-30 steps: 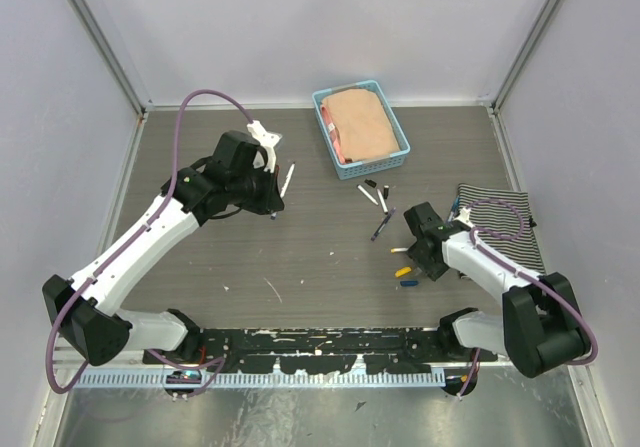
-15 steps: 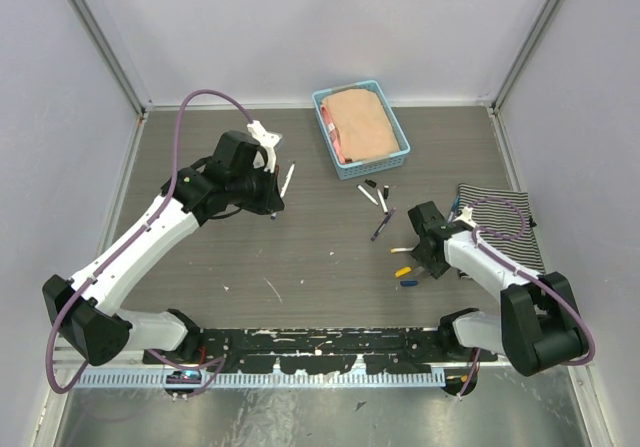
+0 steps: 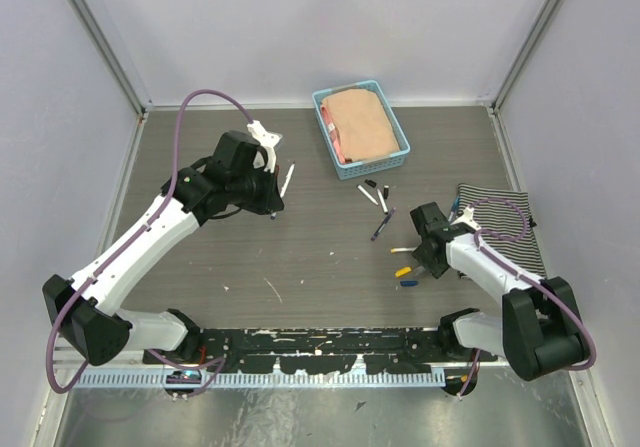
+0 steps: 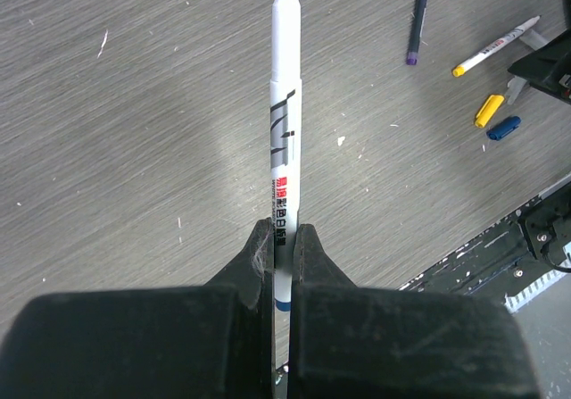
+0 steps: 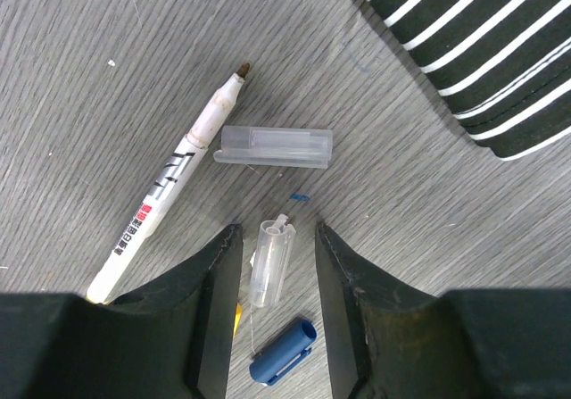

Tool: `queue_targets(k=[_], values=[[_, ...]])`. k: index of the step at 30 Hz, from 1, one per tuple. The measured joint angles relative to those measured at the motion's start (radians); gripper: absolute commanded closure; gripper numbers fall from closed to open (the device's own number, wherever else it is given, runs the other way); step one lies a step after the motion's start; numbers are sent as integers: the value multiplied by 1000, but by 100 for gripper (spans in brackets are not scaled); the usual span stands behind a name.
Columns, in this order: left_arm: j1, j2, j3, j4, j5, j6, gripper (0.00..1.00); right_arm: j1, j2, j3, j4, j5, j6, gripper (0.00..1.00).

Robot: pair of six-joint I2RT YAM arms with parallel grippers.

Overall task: Insert the pens into the pen caps
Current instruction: Insert the pen cap onto the pen.

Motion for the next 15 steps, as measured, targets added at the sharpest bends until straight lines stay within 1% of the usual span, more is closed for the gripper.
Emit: queue_targets(k=[15], values=[[0, 0, 0, 0, -1, 6, 100, -6, -21, -8, 12, -33, -4, 55]])
